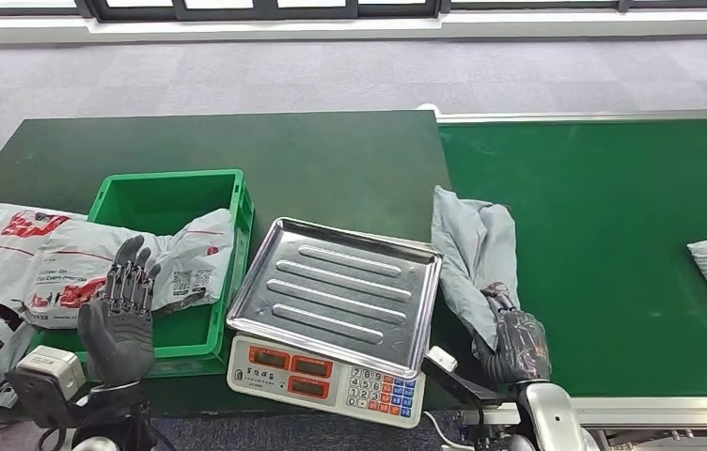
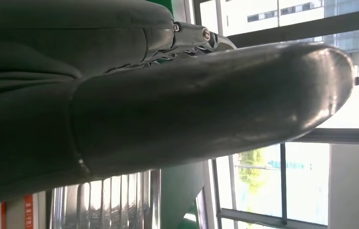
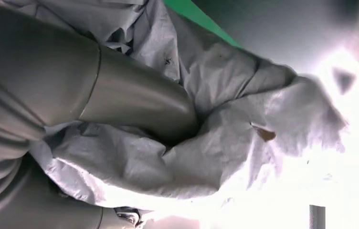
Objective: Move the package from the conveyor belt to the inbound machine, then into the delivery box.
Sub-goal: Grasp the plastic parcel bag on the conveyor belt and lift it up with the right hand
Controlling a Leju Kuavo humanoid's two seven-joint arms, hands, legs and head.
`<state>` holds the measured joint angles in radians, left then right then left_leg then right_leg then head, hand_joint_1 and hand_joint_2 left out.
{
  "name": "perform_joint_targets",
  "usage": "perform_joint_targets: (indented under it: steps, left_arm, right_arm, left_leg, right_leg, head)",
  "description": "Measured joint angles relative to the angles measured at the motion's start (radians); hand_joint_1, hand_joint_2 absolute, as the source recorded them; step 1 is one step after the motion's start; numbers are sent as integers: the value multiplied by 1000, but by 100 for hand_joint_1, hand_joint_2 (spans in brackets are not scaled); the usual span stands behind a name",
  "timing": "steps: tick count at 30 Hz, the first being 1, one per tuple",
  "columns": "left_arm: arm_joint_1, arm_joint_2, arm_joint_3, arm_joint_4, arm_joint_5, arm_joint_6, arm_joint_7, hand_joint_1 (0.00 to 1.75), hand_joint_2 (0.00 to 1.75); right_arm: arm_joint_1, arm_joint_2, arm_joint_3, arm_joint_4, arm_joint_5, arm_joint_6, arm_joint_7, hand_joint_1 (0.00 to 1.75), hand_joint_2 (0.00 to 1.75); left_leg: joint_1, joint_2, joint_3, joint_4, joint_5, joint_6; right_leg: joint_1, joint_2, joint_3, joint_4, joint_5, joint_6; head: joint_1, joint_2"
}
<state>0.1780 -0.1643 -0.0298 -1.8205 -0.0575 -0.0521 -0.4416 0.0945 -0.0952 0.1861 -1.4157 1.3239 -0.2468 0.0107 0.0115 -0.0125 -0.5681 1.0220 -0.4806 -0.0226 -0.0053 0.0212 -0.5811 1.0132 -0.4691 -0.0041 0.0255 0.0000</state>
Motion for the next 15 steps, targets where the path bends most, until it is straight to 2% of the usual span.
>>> perform_joint_targets:
  steps: [4, 6, 10, 15]
  left_arm:
    - [17, -13, 7, -14, 0, 1, -8, 0, 0]
    - [19, -17, 8, -16, -3, 6, -11, 0, 0]
    - [19, -21, 8, -16, -9, 16, -14, 0, 0]
    - [18, -21, 8, -16, -10, 26, -14, 0, 0]
  right_arm:
    - [10, 46, -28, -115, -83, -222, -111, 175, 175]
    - [20, 75, -47, -196, -140, -296, -171, 175, 175]
    - [46, 118, -77, -320, -205, -364, -246, 175, 175]
    - [66, 163, -114, -393, -266, -430, -348, 175, 175]
  left_leg:
    - [-1, -7, -3, 0, 2, 0]
    - [-2, -7, -3, 0, 1, 0]
    - [-2, -7, -3, 0, 1, 2]
    - [-3, -6, -3, 0, 1, 4]
  right_leg:
    - [0, -5, -1, 0, 0, 0]
    - [0, -5, -1, 0, -1, 1]
    - [-1, -6, 0, 0, -1, 3]
    - [-3, -6, 0, 0, 0, 5]
  head:
    - [0, 0]
    - [0, 0]
    - [0, 0]
    - [0, 0]
